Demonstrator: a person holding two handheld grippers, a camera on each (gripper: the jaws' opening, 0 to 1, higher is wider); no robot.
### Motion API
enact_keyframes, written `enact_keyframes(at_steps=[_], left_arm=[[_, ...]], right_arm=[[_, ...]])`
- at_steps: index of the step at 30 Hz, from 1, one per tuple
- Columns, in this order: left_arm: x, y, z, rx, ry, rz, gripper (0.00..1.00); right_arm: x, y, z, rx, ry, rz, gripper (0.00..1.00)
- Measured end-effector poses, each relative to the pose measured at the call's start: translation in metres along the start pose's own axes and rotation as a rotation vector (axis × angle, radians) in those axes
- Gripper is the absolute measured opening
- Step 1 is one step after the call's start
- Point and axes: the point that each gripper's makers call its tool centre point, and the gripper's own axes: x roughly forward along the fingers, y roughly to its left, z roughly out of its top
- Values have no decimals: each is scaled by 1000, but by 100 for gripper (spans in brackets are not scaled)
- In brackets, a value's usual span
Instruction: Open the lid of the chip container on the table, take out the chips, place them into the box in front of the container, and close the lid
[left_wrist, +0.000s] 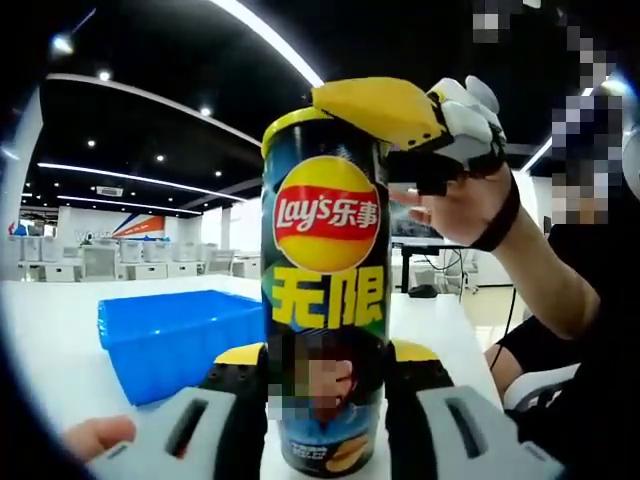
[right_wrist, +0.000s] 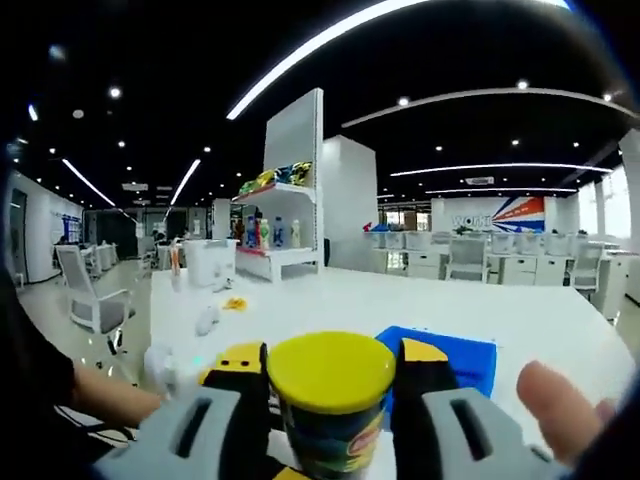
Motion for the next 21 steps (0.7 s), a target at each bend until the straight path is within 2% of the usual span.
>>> enact_keyframes(at_steps=[1,2,3,4,5,7,11,17,21], left_arm=[[0,0,0,-1,0,0,45],[0,0,0,0,1,-2,45],[-1,-1,-1,16,4,-3,45],[-1,-2,0,12,-1,-8,45],[0,-2,2,20,-3,-10,45],[1,-3,1,22,1,-3,45],[1,-3,1,21,-5,-3,45],[2,-3,1,16,-7,-4,46],[1,-3,1,11,-11,0,46]], right_arm=[[0,0,0,15,-3,3,41],[-1,2,2,67,-11,21,40],[-3,2,4,180,-14,26,39],[-5,4,5,325,9,75,38],[-3,1,6,293,-5,109,39],[-2,-1,1,236,-16,72,39],[-2,-6,3,288,-35,81,40],[-1,-7,6,286,-47,74,41],[-3,-10,9,343,-72,86,41]])
